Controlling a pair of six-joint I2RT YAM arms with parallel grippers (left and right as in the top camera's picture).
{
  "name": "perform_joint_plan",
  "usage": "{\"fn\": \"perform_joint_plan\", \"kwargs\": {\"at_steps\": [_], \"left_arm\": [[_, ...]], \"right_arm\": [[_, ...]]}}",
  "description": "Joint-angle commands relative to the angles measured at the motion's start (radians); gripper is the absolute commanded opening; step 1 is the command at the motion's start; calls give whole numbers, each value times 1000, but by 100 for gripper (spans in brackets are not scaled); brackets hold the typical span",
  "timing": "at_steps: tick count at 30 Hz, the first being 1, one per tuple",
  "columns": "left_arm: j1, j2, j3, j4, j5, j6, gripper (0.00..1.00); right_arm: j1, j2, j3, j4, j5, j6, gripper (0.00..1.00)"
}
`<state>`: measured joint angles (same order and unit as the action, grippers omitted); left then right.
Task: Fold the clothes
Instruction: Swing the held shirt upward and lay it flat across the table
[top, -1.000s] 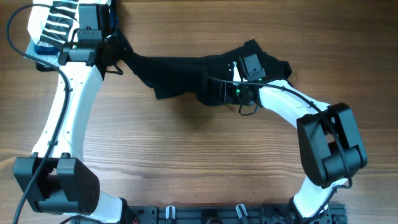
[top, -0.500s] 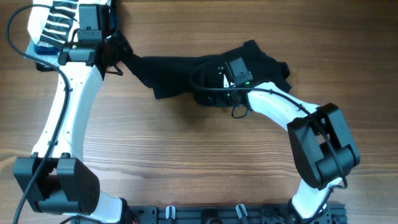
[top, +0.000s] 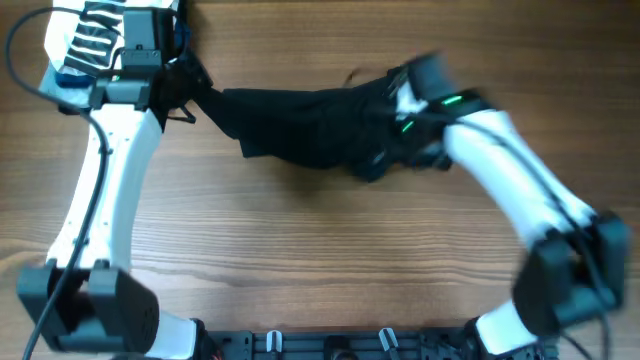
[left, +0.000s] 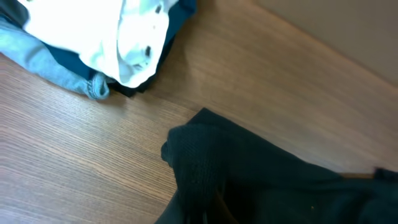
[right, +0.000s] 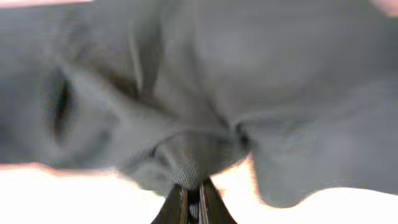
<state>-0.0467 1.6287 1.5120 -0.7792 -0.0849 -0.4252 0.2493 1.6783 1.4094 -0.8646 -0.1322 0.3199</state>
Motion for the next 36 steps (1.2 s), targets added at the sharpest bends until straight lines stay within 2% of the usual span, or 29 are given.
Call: {"fn": "perform_joint_plan", "kwargs": {"at_steps": [1,5,11,15,18,23,27,29,32,36], "left_arm": [[-17,-208,61,19,-14,-9,4],[-48,-417,61,97,-14,-9,4],[-54,-630,61,162,-14,-9,4],[-55,-737,61,165,-13,-9,4],[-54,-753,61,161,-14,6,4],[-54,-574,61,159,-14,6,4],[-54,-362,61,235,-14,13,4],[-53,-247,61,342,-21,28,4],[-53,-82,61,638,-19,28,4],[-69,-16,61,912,8,24,4]], "right_arm": [[-177,-179,260,-133,2,-112,4],[-387,-220,495,-254,-25,-153,4],[-631,-248,711,-377,-212,-205,4],[-751,-319,779,-439,-262,-240,4],[-775,-375,784,-451,-264,-266,4],[-774,-310,783,-442,-303,-340,4],[-755,-137,783,-316,-345,-347,4],[-722,-44,783,-155,-364,-345,4],[-657,80,784,163,-364,-323,4],[-618,98,786,327,-355,-308,4]]}}
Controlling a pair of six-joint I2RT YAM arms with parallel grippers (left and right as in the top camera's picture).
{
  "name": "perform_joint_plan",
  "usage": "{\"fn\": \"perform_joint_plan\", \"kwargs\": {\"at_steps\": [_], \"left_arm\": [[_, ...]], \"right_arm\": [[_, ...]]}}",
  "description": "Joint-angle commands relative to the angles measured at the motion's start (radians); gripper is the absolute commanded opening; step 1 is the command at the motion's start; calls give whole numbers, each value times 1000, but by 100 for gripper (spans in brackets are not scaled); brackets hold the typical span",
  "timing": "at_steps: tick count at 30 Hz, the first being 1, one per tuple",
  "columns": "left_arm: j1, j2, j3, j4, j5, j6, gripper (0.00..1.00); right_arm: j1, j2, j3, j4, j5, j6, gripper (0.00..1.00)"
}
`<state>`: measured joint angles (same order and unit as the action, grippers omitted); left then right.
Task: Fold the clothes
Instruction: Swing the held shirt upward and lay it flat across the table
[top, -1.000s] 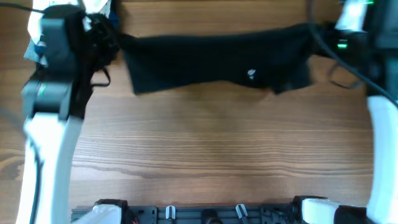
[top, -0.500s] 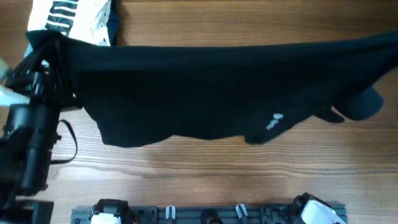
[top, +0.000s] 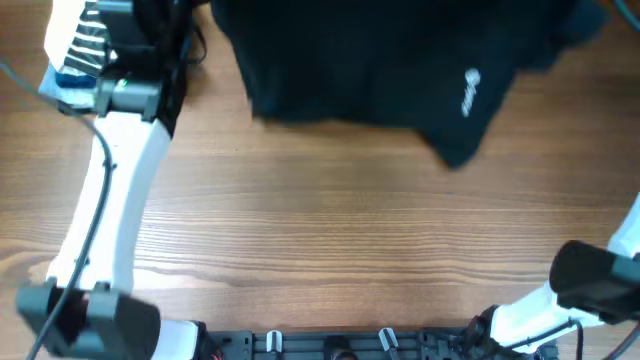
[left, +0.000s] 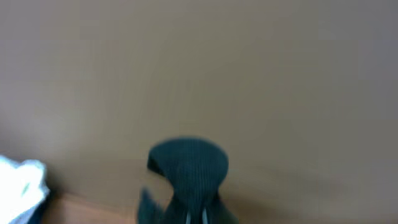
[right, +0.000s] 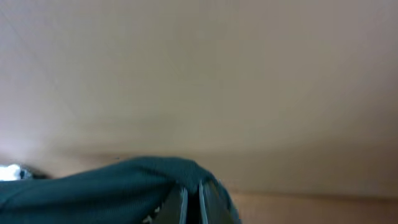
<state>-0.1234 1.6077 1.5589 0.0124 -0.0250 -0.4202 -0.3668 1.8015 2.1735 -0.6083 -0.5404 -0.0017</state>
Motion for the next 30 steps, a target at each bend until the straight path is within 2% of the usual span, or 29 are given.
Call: {"fn": "perform_joint_plan", "kwargs": {"at_steps": [1,4,8,12,18,23,25,28,30], "left_arm": [[-5,2,14,166,-51,20,4],[-19,6,14,131,-51,20,4],[-18,44,14,-142,-58,24,4],[9,93,14,-450,-59,23,4],[26,57,14,-710,-58,24,4],[26,31,14,-964,-43,23,4],[26,31,14,-1072,-44,23,4],[26,31,14,-1189,-44,22,4],[31,31,14,-1267,-43,3,4]], "right_arm": [[-2,-27,28,72,53,12,4],[-1,-17,27,16,53,-19,4],[6,51,26,-113,40,-64,4],[47,155,25,-383,37,-151,4],[66,172,25,-686,41,-148,5],[66,95,24,-865,58,-110,5],[68,41,8,-894,134,-38,5],[68,-96,-122,-877,222,44,5],[68,-226,-301,-834,228,74,4]]}}
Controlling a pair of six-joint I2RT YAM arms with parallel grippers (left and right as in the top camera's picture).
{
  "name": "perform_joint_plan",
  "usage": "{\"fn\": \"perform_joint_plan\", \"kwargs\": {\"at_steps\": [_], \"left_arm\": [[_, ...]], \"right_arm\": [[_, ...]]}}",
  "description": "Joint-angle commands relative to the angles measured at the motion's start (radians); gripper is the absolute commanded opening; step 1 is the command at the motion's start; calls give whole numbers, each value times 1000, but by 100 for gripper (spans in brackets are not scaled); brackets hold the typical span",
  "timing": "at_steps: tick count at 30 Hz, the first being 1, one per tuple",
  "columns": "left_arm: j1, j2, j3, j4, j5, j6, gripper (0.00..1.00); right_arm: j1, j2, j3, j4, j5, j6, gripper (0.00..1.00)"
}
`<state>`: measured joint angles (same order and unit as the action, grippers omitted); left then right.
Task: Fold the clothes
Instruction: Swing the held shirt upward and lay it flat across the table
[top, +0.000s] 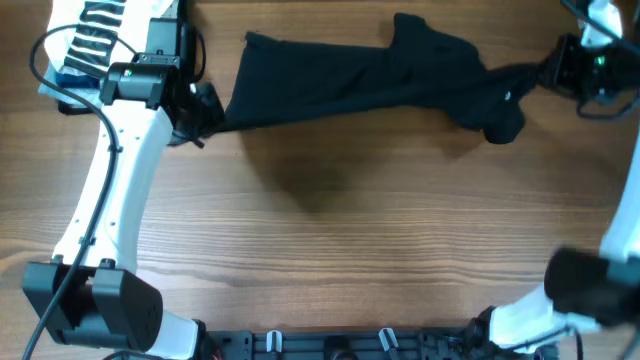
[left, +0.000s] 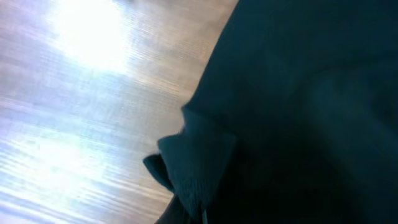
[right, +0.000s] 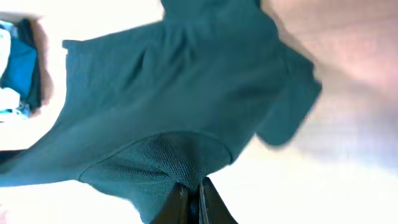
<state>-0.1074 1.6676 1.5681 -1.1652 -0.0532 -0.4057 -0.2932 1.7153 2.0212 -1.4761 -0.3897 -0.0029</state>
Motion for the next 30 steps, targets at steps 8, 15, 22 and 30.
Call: {"fn": "perform_joint_plan", "kwargs": {"at_steps": [8,15,22,30], "left_arm": [[13,-29,-178,-175,54,-29,4],[13,-29,-338,21,76,-29,4],[13,0,-381,388,76,-29,4],[13,42,-381,595,76,-29,4]], "right_arm": [[-8,-380,-898,230,82,171,4],[-8,-380,-1042,348,108,227,4],[-8,-369,-1046,563,172,249,4],[-8,-227,-1046,742,172,241,4]]}}
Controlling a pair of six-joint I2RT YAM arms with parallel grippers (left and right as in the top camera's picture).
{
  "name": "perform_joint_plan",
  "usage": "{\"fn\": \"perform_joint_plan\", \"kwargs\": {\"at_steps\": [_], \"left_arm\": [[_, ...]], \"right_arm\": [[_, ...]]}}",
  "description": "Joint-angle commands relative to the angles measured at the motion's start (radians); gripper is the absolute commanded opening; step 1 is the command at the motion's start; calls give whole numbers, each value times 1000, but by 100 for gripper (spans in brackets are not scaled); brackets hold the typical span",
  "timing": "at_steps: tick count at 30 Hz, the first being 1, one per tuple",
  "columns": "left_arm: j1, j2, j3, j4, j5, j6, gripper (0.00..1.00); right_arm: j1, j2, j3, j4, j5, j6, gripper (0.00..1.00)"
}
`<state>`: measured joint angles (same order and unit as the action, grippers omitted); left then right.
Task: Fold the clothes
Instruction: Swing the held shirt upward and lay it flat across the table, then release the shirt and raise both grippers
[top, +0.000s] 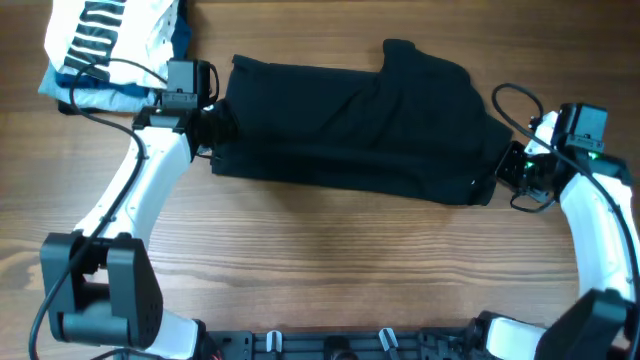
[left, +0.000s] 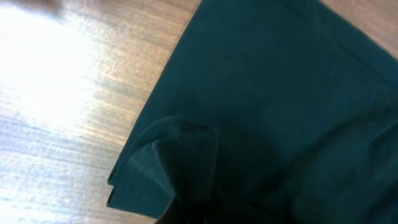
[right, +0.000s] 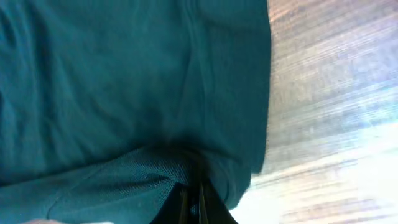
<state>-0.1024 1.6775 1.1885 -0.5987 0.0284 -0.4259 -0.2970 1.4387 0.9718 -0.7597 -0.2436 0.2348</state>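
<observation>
A black shirt (top: 350, 125) lies spread flat across the far middle of the wooden table (top: 320, 260), one sleeve sticking up at the back. My left gripper (top: 212, 135) is shut on its left edge, where a bunched fold of dark fabric (left: 180, 155) fills the left wrist view. My right gripper (top: 505, 170) is shut on the shirt's right end. In the right wrist view the fabric (right: 137, 93) is pinched between the fingers (right: 193, 198) near the cloth's edge.
A pile of other clothes (top: 100, 45), white with black stripes over blue, sits at the far left corner behind my left arm. A black cable loops beside my right wrist.
The shirt hung stretched in the air between both grippers; now it lies flat on the table. Both grippers have come lower and closer to the middle, still holding its ends.
Both grippers first held the black shirt bunched near the table's far middle. Then it was raised high toward the camera, spread wide. A second ago it hung stretched between the arms, and now it rests flat on the table, both ends still gripped.
</observation>
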Motion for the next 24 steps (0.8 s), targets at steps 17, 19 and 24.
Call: {"fn": "perform_joint_plan", "kwargs": {"at_steps": [17,19,24], "left_arm": [[8,192,1,204,5,38,75],[10,167,15,181,4,68,99],[9,51,219,-31,25,152,100]], "right_arm": [[-3,145,42,216,-36,-59,76],[-3,145,118,146,-38,-84,81],[10,145,456,-153,-53,-185,84]]}}
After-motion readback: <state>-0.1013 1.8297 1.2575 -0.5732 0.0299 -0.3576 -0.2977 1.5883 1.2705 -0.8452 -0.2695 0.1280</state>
